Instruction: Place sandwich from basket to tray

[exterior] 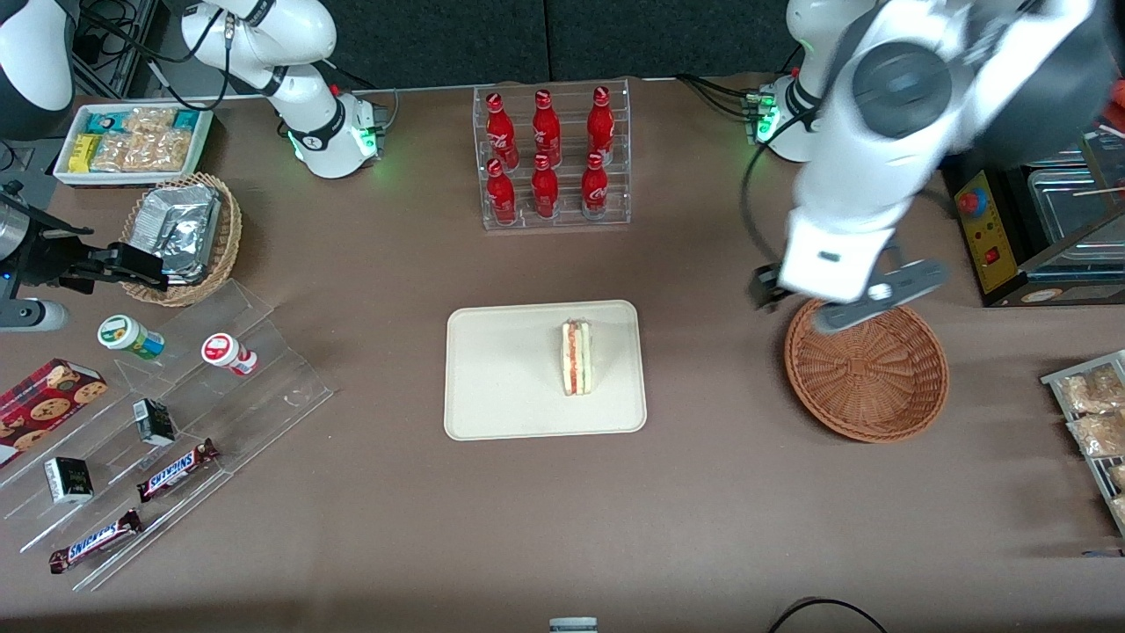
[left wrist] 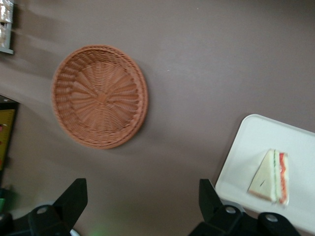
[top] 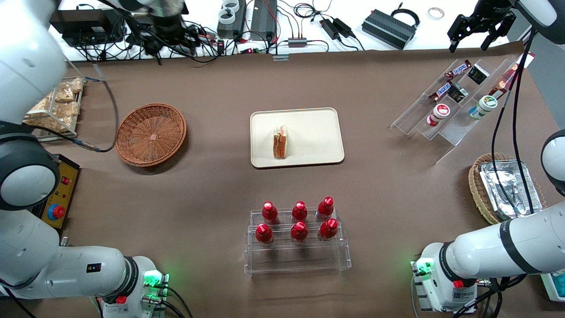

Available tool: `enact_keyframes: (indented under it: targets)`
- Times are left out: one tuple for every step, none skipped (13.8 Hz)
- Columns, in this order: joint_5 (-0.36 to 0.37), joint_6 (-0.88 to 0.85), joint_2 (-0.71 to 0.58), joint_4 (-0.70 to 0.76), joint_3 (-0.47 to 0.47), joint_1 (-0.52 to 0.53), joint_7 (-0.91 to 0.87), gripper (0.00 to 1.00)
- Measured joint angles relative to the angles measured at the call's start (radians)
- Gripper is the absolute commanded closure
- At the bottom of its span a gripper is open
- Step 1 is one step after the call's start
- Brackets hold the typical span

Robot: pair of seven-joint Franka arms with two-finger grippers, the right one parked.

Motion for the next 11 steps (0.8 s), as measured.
enact_keyframes:
  targets:
    - [-0.037,-0.023,-0.027,0.009,0.057,-0.002,0.081,0.0]
    - [-0.068,-0.047,-0.05,0.015,0.112,-0.005,0.162,0.0]
    - [-0.096,-0.069,-0.07,0.018,0.162,-0.008,0.237,0.0]
    - [-0.125,-0.088,-0.088,0.019,0.209,-0.011,0.307,0.0]
    - [-0.151,-0.106,-0.104,0.019,0.253,-0.014,0.375,0.0]
    - [-0.171,-0.132,-0.12,0.019,0.297,-0.016,0.444,0.0]
    - [-0.19,-0.163,-0.137,0.017,0.343,-0.019,0.512,0.0]
    - [-0.21,-0.182,-0.156,0.01,0.392,-0.022,0.578,0.0]
    - [-0.222,-0.189,-0.176,-0.002,0.437,-0.024,0.631,0.0]
    - [-0.23,-0.191,-0.192,-0.016,0.466,-0.025,0.666,0.0]
    - [-0.235,-0.19,-0.201,-0.027,0.48,-0.026,0.684,0.0]
